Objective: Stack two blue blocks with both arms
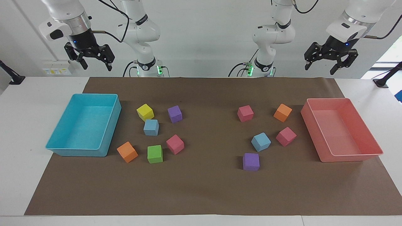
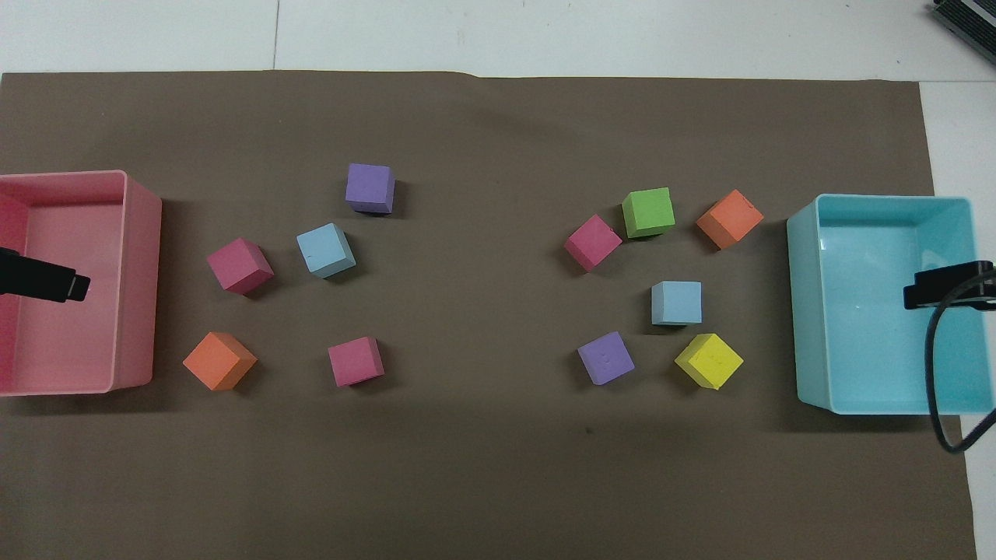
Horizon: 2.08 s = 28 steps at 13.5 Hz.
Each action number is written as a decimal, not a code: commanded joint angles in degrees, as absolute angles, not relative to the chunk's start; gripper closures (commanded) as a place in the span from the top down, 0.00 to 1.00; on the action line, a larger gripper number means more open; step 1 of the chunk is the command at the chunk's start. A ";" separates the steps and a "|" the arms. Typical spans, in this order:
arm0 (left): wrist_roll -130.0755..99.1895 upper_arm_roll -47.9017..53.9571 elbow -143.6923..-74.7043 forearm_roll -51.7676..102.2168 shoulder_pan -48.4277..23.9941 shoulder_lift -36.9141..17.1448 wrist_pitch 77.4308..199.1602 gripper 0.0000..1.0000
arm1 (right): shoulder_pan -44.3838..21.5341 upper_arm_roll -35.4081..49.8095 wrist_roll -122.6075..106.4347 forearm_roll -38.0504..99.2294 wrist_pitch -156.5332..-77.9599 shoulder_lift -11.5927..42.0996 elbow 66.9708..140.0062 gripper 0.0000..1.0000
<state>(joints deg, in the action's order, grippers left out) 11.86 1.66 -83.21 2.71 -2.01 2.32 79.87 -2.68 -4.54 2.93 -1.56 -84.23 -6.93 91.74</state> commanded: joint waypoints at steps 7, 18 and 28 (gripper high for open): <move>11.95 1.76 -81.47 2.81 -2.20 1.58 79.80 1.00 | -2.11 -3.95 1.84 -1.94 -84.12 -8.00 92.90 1.00; 11.78 1.58 -82.09 2.99 -2.02 2.28 79.28 1.00 | -2.46 -3.34 1.58 -1.76 -83.76 -8.44 93.43 1.00; 11.69 1.49 -82.27 2.99 -2.02 2.37 78.93 1.00 | -1.85 -3.60 1.67 -1.76 -84.72 -8.26 93.78 1.00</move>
<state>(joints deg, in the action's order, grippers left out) 11.86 1.69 -82.83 2.71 -2.01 2.32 79.91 -2.63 -4.00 2.91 -1.55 -83.95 -7.10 92.09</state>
